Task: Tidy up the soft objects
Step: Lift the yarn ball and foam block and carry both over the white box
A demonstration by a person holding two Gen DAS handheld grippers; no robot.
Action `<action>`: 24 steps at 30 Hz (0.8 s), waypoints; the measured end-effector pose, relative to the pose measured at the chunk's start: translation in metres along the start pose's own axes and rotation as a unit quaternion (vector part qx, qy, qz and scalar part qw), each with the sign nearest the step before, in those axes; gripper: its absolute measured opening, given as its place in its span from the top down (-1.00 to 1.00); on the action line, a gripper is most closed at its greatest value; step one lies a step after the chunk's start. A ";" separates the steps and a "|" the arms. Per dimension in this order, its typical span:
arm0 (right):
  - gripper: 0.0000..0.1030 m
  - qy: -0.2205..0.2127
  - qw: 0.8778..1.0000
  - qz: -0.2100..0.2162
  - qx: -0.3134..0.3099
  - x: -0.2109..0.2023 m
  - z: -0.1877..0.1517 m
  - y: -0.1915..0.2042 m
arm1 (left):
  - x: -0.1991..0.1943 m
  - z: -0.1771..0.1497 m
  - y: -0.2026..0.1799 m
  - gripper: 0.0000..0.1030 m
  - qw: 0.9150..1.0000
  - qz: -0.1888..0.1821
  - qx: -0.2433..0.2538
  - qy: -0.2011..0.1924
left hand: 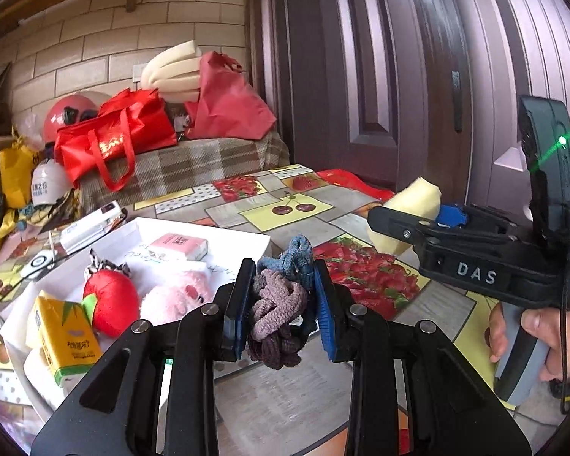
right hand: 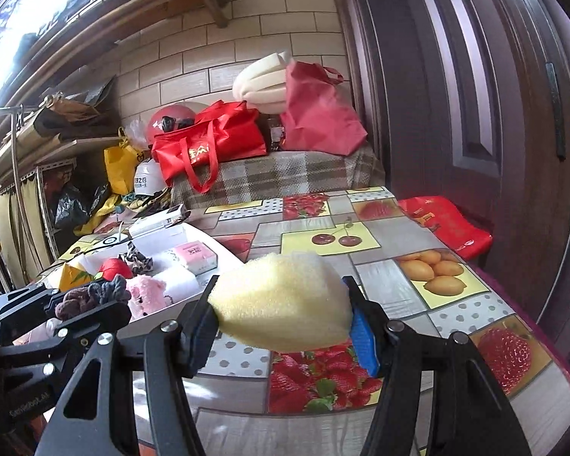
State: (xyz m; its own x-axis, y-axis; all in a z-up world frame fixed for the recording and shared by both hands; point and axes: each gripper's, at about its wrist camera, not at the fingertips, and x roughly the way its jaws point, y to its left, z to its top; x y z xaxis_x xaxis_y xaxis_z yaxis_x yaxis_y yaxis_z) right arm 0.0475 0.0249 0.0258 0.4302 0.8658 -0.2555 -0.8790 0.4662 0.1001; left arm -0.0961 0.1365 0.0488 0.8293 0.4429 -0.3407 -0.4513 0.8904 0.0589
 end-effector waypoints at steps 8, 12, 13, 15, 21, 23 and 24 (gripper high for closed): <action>-0.19 0.000 1.000 0.004 -0.001 0.000 -0.001 0.009 | -0.003 0.000 0.001 0.44 1.000 0.006 -0.002 -0.006; -0.19 0.001 1.000 0.006 -0.003 0.001 -0.002 0.015 | -0.003 -0.001 0.010 0.44 1.000 0.009 -0.017 -0.005; -0.19 0.001 1.000 0.007 -0.004 0.002 -0.002 0.017 | -0.003 -0.001 0.012 0.43 1.000 0.012 -0.019 -0.005; -0.19 0.001 1.000 0.010 -0.006 0.003 -0.001 0.022 | -0.005 -0.002 0.017 0.43 1.000 0.019 -0.022 -0.007; -0.19 0.000 1.000 0.022 -0.017 0.008 -0.001 0.037 | -0.009 -0.007 0.035 0.43 0.998 0.042 -0.040 0.003; -0.18 -0.001 0.999 0.027 -0.021 0.009 -0.001 0.043 | -0.010 -0.008 0.040 0.43 0.998 0.049 -0.046 0.007; -0.18 0.000 0.999 0.030 -0.022 0.010 0.000 0.046 | -0.010 -0.009 0.043 0.43 0.997 0.053 -0.048 0.009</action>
State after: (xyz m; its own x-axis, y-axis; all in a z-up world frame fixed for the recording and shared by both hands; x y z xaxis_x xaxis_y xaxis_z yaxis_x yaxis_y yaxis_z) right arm 0.0117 0.0551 0.0273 0.3774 0.8917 -0.2498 -0.9111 0.4058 0.0718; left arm -0.1273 0.1693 0.0464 0.7696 0.5312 -0.3542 -0.5666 0.8240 0.0047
